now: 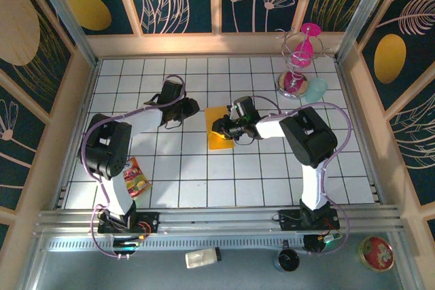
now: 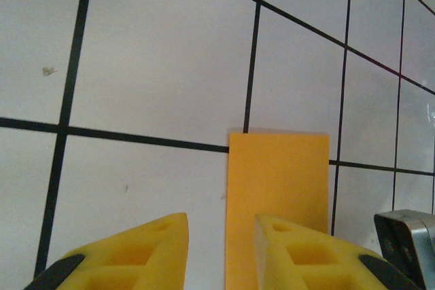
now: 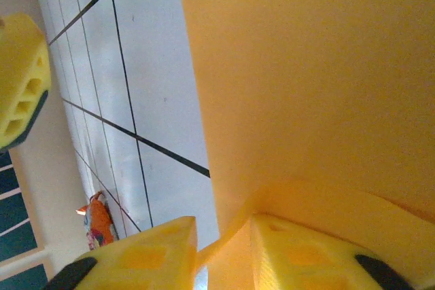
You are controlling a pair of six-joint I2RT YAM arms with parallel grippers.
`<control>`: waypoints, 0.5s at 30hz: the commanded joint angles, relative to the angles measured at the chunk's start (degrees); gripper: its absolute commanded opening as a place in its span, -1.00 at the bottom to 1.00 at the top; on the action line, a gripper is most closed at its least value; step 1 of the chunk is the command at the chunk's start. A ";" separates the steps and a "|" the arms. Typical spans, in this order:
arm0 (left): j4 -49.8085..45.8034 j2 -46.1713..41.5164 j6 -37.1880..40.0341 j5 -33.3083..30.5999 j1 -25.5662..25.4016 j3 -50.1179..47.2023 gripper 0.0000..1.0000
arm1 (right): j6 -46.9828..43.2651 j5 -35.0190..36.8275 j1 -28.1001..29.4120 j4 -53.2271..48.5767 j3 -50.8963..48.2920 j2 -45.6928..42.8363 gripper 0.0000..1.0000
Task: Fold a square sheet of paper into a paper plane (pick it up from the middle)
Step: Fold the triangle a second time at the center of the table.
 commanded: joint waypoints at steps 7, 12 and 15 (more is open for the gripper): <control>1.25 -4.43 -2.64 4.31 0.16 -3.66 -0.38 | -1.01 1.98 0.04 -0.77 -2.19 0.36 -0.12; 2.25 -4.83 -3.31 7.32 -0.75 -5.18 -0.48 | -1.79 2.57 0.08 -1.39 -2.92 0.49 -0.28; 2.21 -4.72 -3.30 7.37 -2.45 -5.56 -0.59 | -2.32 3.68 0.14 -2.52 -3.17 0.64 -0.45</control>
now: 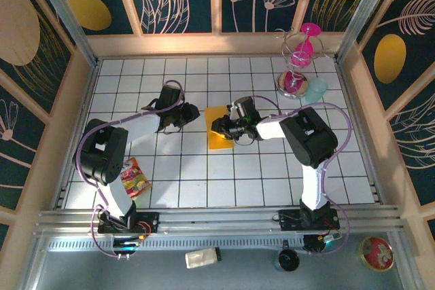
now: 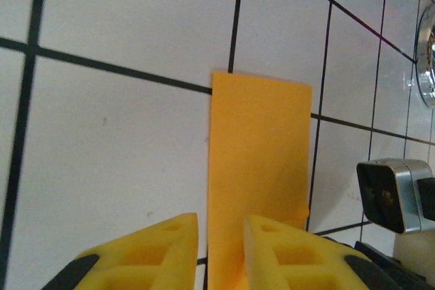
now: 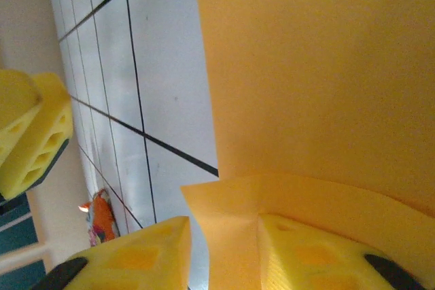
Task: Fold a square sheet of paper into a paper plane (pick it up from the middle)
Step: Fold the triangle a second time at the center of the table.
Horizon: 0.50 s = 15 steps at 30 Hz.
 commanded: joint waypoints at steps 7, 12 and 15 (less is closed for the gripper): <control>1.76 1.62 -1.65 1.90 -6.80 -0.09 -0.88 | -2.31 5.28 0.29 -6.73 -1.76 1.65 -0.84; 2.62 4.14 -2.29 2.36 -7.92 0.49 -1.00 | -2.43 5.63 0.43 -7.27 -1.38 1.96 -0.99; 2.51 5.41 -2.02 2.35 -8.08 1.53 -1.00 | -2.43 5.61 0.56 -7.19 -1.24 1.95 -1.00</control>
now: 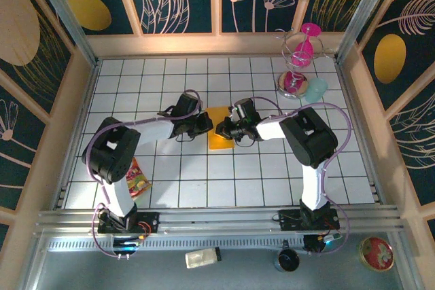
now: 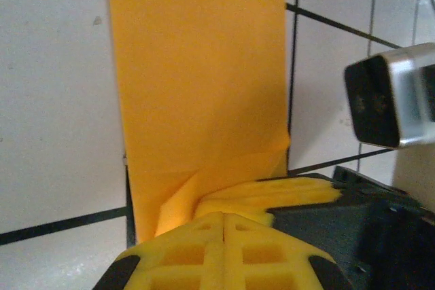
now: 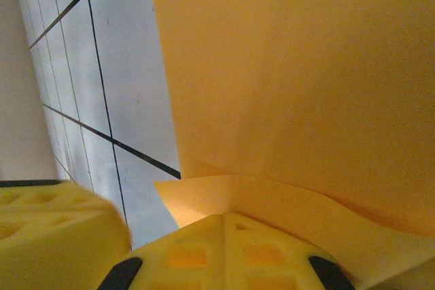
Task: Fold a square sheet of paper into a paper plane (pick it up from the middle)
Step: Fold the triangle a second time at the center of the table.
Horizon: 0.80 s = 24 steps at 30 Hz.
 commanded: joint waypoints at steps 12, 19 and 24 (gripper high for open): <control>-1.06 4.74 0.04 -1.29 -0.34 3.45 -1.00 | -0.43 2.26 0.62 -4.19 -0.97 1.91 -1.00; -2.02 5.73 0.17 -2.08 -0.42 3.37 -1.00 | -0.28 2.09 0.62 -4.02 -0.88 1.65 -1.00; -4.02 6.17 1.17 -3.62 -0.43 3.63 -1.00 | 0.00 1.67 0.58 -3.45 -0.55 0.95 -1.00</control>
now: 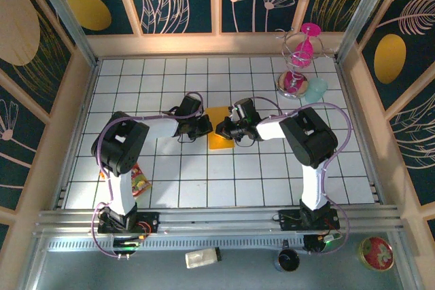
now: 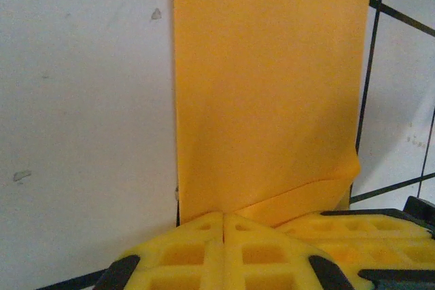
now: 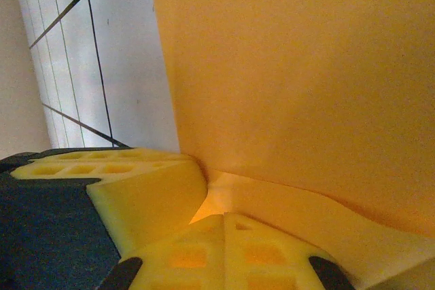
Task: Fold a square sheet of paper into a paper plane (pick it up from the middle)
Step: Fold the triangle a second time at the center of the table.
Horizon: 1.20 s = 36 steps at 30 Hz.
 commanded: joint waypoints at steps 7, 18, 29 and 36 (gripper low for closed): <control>-3.59 1.38 2.06 -2.56 -0.31 0.33 -1.00 | -0.43 0.49 -1.10 -1.02 0.04 -4.53 -1.00; -3.50 1.52 2.32 -1.81 -0.37 0.74 -1.00 | -4.01 2.55 -1.76 -6.18 3.16 -0.66 -1.00; -3.59 1.69 2.16 -2.11 -0.39 -0.01 -1.00 | -1.26 4.09 -4.55 -4.42 -0.45 0.02 -1.00; -4.50 -1.62 2.50 -0.19 -0.34 1.61 -1.00 | 0.68 3.11 -4.50 -4.40 -1.74 0.65 -1.00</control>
